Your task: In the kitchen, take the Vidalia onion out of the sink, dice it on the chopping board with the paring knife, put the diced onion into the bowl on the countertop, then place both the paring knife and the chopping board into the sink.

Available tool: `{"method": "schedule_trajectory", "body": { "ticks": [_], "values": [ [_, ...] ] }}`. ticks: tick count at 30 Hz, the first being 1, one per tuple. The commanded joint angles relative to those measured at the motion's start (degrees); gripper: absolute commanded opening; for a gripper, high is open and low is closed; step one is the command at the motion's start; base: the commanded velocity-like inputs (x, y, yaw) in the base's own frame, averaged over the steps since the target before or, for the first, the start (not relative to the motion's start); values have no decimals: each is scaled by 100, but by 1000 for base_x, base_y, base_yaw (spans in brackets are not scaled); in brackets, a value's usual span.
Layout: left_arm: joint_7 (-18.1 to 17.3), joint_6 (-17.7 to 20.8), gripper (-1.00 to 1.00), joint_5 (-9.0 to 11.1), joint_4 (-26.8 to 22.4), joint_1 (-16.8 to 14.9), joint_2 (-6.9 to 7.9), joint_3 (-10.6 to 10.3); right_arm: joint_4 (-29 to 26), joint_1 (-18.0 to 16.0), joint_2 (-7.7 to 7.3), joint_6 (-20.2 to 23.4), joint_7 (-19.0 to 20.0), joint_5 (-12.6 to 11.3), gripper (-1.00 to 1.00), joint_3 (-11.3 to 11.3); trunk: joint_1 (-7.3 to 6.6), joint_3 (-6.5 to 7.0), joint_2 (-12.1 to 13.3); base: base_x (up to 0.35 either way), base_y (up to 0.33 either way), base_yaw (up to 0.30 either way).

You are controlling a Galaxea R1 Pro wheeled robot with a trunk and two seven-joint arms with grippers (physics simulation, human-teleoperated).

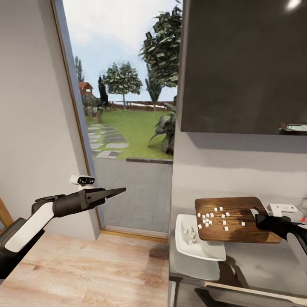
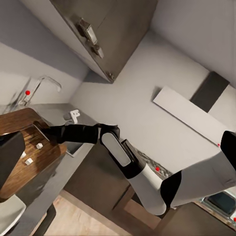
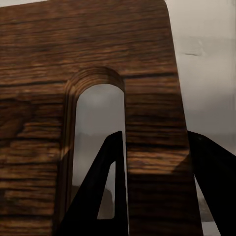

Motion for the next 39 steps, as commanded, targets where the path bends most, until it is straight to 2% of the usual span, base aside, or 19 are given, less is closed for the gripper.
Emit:
{"method": "schedule_trajectory", "body": {
  "ticks": [1, 14, 30, 39],
  "values": [
    [5, 34, 100, 45, 3, -4, 5, -14, -4, -4, 0, 25, -19, -31, -100, -2, 3, 7, -4, 79, 0, 0],
    [-5, 34, 100, 45, 11, -3, 5, -18, -4, -4, 6, 16, -19, -31, -100, 1, 3, 128, -4, 57, 0, 0],
    [-12, 34, 100, 53, 9, -4, 5, -17, -4, 0, 6, -27, -50, 26, -100, 16, 3, 133, -4, 0, 0, 0],
    [-6, 34, 100, 52, 5, -3, 5, -19, -4, -2, 14, -31, -266, 43, -100, 20, 3, 133, -4, 0, 0, 0]
  ]
}}
